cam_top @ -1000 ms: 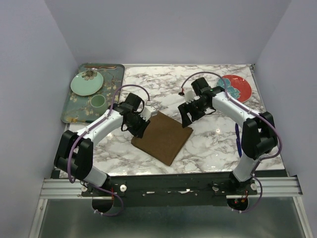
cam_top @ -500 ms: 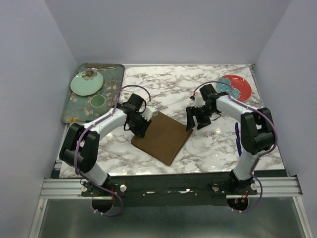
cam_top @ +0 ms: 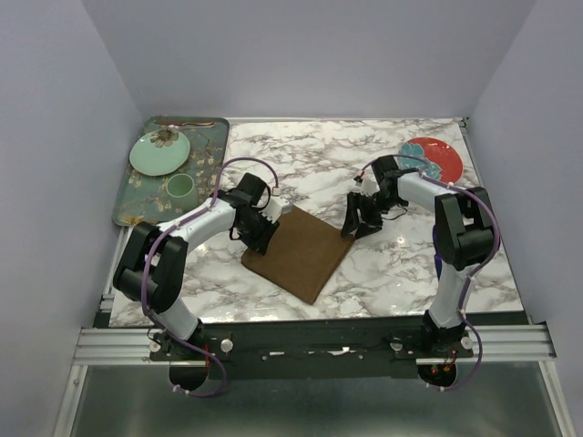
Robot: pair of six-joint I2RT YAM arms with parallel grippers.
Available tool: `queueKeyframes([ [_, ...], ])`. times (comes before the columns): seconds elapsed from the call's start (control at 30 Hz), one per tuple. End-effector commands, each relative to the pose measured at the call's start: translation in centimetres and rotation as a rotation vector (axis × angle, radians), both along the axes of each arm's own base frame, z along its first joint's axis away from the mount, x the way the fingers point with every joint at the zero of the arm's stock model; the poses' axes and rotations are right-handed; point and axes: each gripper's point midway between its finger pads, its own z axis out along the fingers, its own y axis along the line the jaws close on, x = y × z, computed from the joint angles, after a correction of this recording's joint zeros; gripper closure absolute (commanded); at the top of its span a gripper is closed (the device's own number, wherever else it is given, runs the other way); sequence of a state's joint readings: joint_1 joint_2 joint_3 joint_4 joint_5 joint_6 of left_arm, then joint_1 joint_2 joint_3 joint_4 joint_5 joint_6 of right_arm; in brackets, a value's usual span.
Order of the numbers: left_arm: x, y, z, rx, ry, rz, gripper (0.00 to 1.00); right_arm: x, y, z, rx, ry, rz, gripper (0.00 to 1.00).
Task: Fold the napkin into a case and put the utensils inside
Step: Pick up the lower triangle-folded napkin from the center of the board.
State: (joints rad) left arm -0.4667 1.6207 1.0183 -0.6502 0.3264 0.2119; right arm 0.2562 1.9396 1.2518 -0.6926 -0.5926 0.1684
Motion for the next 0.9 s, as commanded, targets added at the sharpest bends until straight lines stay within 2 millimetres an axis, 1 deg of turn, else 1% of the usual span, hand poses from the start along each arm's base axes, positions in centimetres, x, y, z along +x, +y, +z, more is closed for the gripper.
queueKeyframes([
  [0.0, -0.5, -0.5, -0.5, -0.014, 0.019, 0.001, 0.67, -0.7, -0.3, -0.8, 0.010, 0.062, -0.026, 0.36],
  [0.17, -0.4, -0.6, -0.7, -0.018, 0.023, 0.007, 0.67, -1.0, -0.9, -1.1, 0.000, 0.093, -0.035, 0.41],
  [0.27, -0.4, -0.7, -0.6, -0.019, 0.022, 0.005, 0.67, -0.8, -1.1, -1.3, -0.008, 0.092, -0.038, 0.48],
  [0.37, -0.3, -0.8, -0.7, -0.020, 0.023, 0.005, 0.67, -0.2, -1.1, -1.0, -0.004, 0.077, -0.042, 0.58],
  [0.4, -0.3, -0.8, -0.7, -0.021, 0.023, 0.006, 0.67, 0.0, -1.2, -1.0, -0.006, 0.072, -0.044, 0.65],
  [0.47, -0.3, -0.8, -0.8, -0.021, 0.025, 0.009, 0.67, 0.8, -1.0, -0.5, 0.003, 0.043, -0.034, 0.72],
  [0.5, -0.3, -0.8, -0.8, -0.020, 0.029, 0.015, 0.67, 1.0, -1.0, -0.4, 0.004, 0.034, -0.028, 0.80],
  [0.6, 0.0, -1.0, -0.7, -0.028, 0.028, 0.026, 0.67, 2.0, -0.9, 0.5, 0.016, -0.019, 0.004, 0.94],
  [0.63, 0.1, -1.1, -0.5, -0.032, 0.024, 0.030, 0.66, 2.1, -0.7, 0.9, 0.029, -0.035, 0.023, 0.97],
  [0.7, 0.6, -1.3, 0.0, -0.055, 0.014, 0.038, 0.66, 2.3, -0.6, 1.2, 0.039, -0.048, 0.038, 0.99],
  [0.77, 1.5, -1.8, 1.7, -0.128, -0.047, 0.040, 0.66, 2.0, -0.5, 1.5, 0.051, -0.054, 0.055, 0.99],
  [0.8, 1.3, -2.8, 2.8, -0.201, -0.064, 0.011, 0.66, 1.8, -0.6, 1.4, 0.050, -0.053, 0.060, 0.99],
  [0.83, 2.0, -3.5, 4.7, -0.267, -0.162, -0.012, 0.66, 1.6, -0.7, 1.2, 0.048, -0.050, 0.063, 0.99],
  [0.87, 2.2, -4.1, 5.7, -0.312, -0.206, -0.029, 0.66, 1.6, -0.7, 1.2, 0.047, -0.055, 0.065, 0.99],
])
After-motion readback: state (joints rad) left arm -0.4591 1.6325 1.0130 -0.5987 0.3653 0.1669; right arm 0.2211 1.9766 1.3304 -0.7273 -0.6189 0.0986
